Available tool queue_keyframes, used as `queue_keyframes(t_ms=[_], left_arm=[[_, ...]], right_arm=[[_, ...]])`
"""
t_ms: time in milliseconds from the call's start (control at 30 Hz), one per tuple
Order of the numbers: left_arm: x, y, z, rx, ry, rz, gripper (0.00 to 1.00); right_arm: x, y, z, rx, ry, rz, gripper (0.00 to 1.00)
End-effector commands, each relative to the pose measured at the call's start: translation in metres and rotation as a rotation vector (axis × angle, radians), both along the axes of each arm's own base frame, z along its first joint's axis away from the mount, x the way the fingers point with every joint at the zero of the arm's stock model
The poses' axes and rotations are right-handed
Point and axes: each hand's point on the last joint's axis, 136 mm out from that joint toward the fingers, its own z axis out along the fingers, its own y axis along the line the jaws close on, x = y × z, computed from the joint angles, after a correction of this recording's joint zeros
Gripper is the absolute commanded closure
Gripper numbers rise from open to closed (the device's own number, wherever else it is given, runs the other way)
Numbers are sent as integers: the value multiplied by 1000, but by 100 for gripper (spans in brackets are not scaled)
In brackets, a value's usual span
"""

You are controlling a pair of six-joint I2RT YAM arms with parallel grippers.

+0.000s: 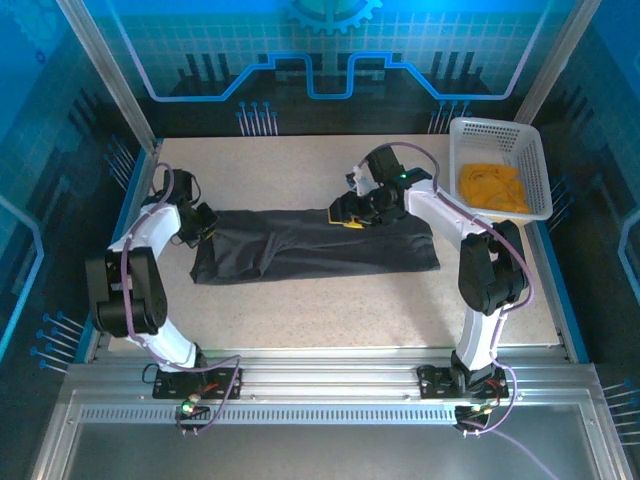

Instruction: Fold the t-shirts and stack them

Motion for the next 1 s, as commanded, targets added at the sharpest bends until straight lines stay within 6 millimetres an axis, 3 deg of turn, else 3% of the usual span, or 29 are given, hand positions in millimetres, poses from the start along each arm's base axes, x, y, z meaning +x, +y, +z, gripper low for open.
queue_keyframes(t_ms=[0, 100, 233, 367, 433, 500, 567, 700, 800, 967], left_arm=[[0, 18, -3, 110, 63, -9, 99], [4, 24, -12, 146, 75, -27, 96], [9, 23, -21, 141, 95, -34, 82], [-6, 23, -1, 222, 98, 16, 63], [-20, 16, 9, 221, 81, 67, 64], [-33, -9, 9, 140, 50, 96, 67], [-42, -39, -1, 33, 64, 107, 69], [-46, -88, -29, -149, 115, 166, 72], [-40, -100, -43, -201, 156, 209, 72], [-51, -92, -72, -153, 288, 227, 72]], right_arm=[[-6, -15, -7, -45, 23, -24, 46], [-7, -24, -12, -79, 30, -47, 46], [-7, -45, -22, -136, 39, -96, 48], [1, -77, -27, -210, 41, -175, 53], [7, -96, -30, -255, 48, -215, 58], [15, -117, -36, -322, 54, -249, 67], [22, -134, -46, -382, 69, -263, 74], [34, -158, -72, -528, 108, -246, 78], [41, -174, -90, -629, 141, -233, 78], [40, -193, -118, -753, 224, -213, 80]])
